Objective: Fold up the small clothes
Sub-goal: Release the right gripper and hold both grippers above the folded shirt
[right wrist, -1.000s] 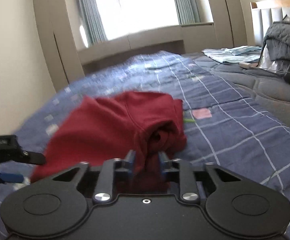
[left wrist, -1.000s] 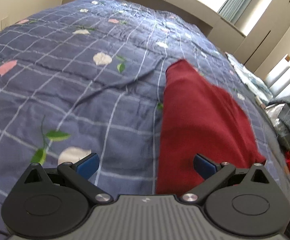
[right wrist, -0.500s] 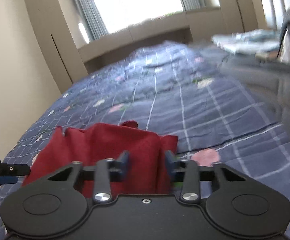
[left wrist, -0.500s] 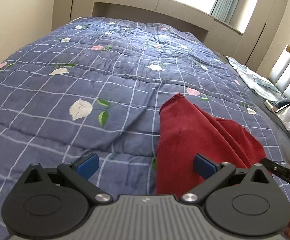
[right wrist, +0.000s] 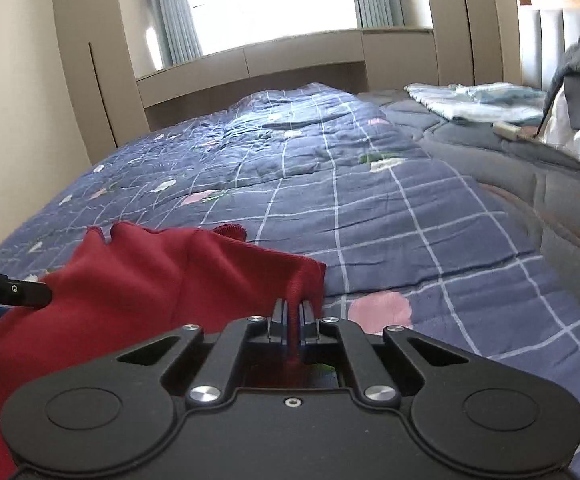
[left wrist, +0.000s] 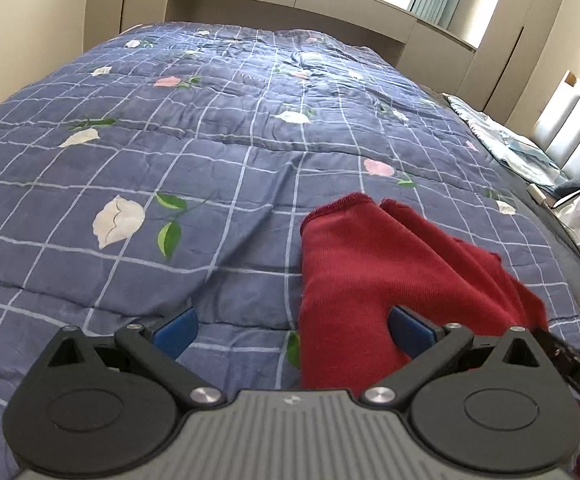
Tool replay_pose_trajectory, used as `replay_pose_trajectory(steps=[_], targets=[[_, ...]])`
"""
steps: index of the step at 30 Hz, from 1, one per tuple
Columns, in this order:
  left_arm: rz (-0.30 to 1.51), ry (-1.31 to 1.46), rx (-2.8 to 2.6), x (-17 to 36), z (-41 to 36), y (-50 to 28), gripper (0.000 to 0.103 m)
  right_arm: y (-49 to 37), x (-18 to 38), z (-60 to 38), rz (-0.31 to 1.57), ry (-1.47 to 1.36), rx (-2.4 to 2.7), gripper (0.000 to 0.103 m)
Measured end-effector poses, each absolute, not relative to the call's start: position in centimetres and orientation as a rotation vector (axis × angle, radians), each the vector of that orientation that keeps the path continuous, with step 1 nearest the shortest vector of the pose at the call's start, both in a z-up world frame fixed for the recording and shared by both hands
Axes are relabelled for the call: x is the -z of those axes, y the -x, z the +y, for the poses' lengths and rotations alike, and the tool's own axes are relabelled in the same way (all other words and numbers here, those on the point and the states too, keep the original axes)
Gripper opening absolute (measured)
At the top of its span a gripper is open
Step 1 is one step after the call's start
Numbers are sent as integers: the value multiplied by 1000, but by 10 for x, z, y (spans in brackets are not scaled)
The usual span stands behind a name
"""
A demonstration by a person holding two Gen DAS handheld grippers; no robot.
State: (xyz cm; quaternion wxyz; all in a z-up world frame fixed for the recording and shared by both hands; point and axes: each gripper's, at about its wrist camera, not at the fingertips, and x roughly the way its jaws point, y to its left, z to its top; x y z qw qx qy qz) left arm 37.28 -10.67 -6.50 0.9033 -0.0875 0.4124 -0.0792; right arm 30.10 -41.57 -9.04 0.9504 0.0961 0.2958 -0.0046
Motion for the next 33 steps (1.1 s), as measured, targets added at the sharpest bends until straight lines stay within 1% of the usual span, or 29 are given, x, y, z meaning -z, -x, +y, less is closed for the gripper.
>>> replay_pose_trajectory(steps=[1, 2, 3, 4, 5, 6, 7, 8, 11, 15, 20, 33], targets=[[850, 179, 163, 64, -106, -372, 103, -301, 88, -414, 597, -181, 13, 10], [847, 176, 160, 61, -105, -372, 103, -301, 86, -411, 591, -163, 24, 21], [839, 172, 151, 57, -106, -371, 103, -301, 82, -409, 579, -136, 42, 28], [828, 167, 141, 54, -106, -372, 103, -301, 77, -406, 561, -102, 57, 38], [812, 161, 126, 51, -108, -372, 103, -300, 72, -402, 539, -64, 64, 50], [796, 154, 106, 50, -111, -373, 103, -301, 67, -397, 519, -34, 61, 57], [787, 148, 91, 49, -113, -374, 103, -302, 63, -392, 501, -7, 50, 71], [781, 141, 78, 49, -117, -375, 103, -303, 61, -387, 491, 13, 33, 77], [799, 100, 59, 58, -128, -379, 103, -312, 61, -369, 489, 87, -33, 80], [781, 56, 34, 73, -133, -376, 103, -320, 80, -362, 540, 141, 11, 80], [765, 58, 38, 82, -134, -376, 103, -324, 99, -387, 577, 0, 40, 90], [765, 95, 44, 88, -129, -377, 103, -331, 107, -404, 603, -110, 38, 101]])
